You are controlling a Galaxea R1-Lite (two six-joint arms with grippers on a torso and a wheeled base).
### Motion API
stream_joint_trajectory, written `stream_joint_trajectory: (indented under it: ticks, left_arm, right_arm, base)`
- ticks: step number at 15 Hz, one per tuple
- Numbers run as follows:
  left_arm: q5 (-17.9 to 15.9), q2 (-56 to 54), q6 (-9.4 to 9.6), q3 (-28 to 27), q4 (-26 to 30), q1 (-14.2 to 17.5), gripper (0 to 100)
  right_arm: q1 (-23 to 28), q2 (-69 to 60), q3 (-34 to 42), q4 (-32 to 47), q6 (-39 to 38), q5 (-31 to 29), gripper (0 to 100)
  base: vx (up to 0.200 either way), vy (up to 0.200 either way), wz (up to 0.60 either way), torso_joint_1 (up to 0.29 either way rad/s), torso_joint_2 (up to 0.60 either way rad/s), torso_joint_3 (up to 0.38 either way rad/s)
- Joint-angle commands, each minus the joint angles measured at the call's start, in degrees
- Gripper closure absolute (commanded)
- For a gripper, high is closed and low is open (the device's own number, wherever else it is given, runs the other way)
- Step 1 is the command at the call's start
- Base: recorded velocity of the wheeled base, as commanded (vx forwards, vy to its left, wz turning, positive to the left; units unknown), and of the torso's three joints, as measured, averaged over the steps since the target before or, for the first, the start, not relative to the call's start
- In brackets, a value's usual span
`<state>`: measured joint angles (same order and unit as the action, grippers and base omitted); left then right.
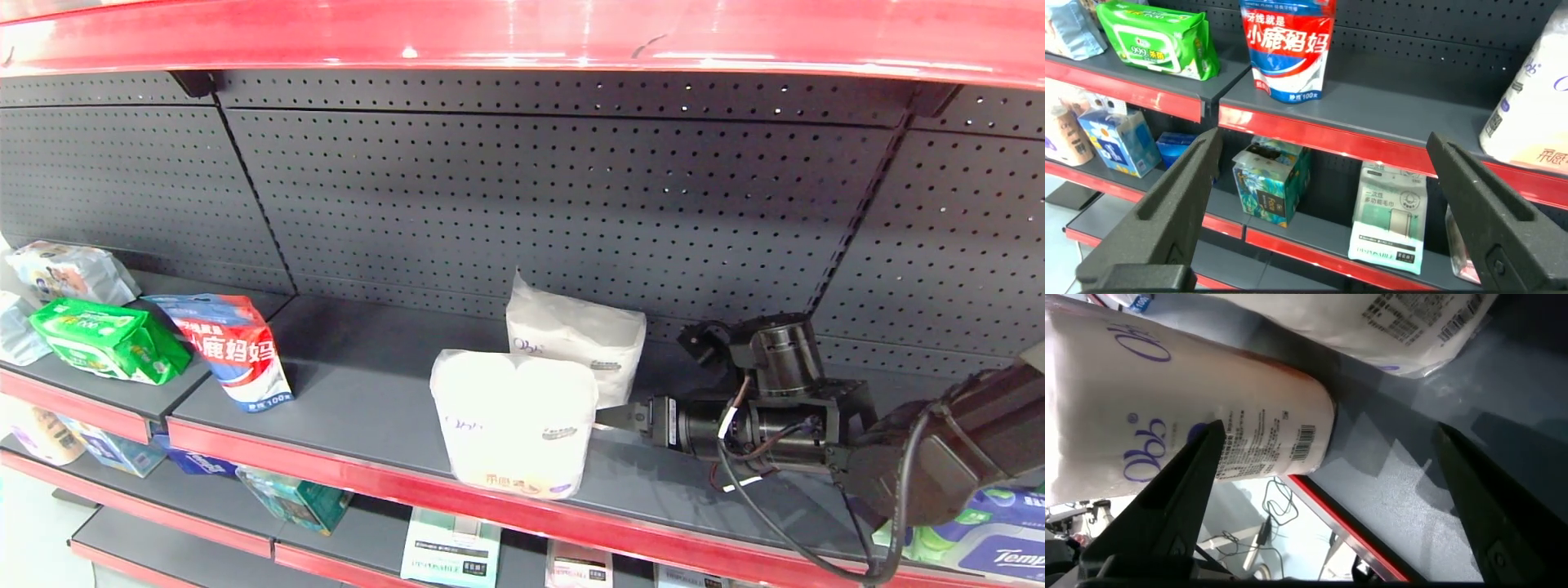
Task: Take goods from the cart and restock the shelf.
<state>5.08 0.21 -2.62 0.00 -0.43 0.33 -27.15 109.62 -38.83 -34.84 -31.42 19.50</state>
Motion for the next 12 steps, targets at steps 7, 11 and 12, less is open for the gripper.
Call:
stream_joint_trajectory:
  ticks: [7,11,12]
  left_arm:
    - [0.01,-0.03,-0.02,0.00,-0.01,0.02,0]
    - [0.01,-0.03,-0.02,0.00,-0.01,-0.07,0]
    - [0.01,-0.03,-0.02,0.00,-0.01,0.02,0]
  right_arm:
    - [1.22,1.56,-0.37,-0.05,0.13,0.09,0]
    - [1.92,3.41,-1.87,-0.05,0.04,-1.31,0]
    - [1.84,3.50,-1.87,-0.05,0.04,-1.84,0]
  base:
    - [0.000,0.000,0.00,0.000,0.00,0.000]
    - [0.000,0.000,0.00,0.000,0.00,0.000]
    - [0.000,0.000,0.00,0.000,0.00,0.000]
